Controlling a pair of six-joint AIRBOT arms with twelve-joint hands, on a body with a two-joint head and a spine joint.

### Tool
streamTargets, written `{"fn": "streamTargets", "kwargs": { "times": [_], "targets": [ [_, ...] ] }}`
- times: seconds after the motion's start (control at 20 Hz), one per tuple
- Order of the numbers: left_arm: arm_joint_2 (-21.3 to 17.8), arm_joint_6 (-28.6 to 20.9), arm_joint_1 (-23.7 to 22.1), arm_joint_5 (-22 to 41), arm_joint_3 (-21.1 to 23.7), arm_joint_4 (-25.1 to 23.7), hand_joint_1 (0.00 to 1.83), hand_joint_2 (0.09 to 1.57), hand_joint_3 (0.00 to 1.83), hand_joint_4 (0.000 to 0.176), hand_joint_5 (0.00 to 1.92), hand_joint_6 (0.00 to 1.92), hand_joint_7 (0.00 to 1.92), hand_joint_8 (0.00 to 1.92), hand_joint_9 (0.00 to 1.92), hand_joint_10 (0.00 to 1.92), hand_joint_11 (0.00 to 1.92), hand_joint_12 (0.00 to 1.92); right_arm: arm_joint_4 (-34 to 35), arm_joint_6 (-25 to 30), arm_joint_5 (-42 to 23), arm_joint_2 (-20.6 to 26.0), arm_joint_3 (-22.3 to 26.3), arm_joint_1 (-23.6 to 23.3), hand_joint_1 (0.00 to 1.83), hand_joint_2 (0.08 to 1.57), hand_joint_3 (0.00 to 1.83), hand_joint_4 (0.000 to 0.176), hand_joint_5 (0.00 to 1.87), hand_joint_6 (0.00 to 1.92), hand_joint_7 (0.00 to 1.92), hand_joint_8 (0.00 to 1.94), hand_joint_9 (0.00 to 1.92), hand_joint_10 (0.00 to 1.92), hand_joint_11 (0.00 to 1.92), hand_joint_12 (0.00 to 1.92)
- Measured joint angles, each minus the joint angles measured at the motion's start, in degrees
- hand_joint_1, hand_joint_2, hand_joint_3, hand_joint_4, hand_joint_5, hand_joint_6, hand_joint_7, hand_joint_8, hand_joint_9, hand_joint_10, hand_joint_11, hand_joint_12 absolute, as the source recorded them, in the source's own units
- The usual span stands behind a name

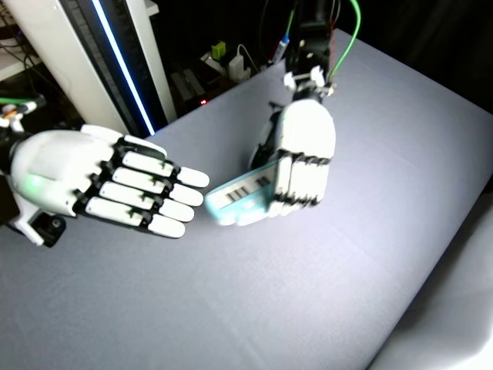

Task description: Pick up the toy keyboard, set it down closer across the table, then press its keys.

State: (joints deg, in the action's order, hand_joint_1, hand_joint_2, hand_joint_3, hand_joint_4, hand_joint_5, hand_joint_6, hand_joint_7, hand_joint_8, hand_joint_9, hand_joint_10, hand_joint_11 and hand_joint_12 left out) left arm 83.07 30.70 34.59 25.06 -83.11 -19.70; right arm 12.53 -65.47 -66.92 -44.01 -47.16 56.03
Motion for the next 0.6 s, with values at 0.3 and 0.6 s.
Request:
{"fn": "streamTargets", "kwargs": {
  "times": [0.3, 0.6],
  "targets": [
    [5.55, -1.11, -0.15, -5.01, -3.80, 0.02, 1.08, 1.19, 0.00, 0.000, 0.26, 0.56, 0.30, 0.40, 0.17, 0.71, 0.02, 1.46, -0.22, 0.26, -0.55, 0.02, -0.02, 0.00, 0.00, 1.33, 0.00, 0.072, 0.00, 0.00, 0.00, 0.00, 0.00, 0.00, 0.00, 0.00],
    [4.35, -1.31, -0.07, -5.11, -2.03, -0.57, 0.78, 1.00, 0.00, 0.165, 0.00, 0.00, 0.00, 0.00, 0.00, 0.00, 0.00, 0.01, -0.31, 0.85, -0.61, 0.02, -0.13, 0.00, 0.00, 1.33, 0.00, 0.072, 0.00, 0.00, 0.00, 0.00, 0.00, 0.00, 0.00, 0.00]
  ]
}}
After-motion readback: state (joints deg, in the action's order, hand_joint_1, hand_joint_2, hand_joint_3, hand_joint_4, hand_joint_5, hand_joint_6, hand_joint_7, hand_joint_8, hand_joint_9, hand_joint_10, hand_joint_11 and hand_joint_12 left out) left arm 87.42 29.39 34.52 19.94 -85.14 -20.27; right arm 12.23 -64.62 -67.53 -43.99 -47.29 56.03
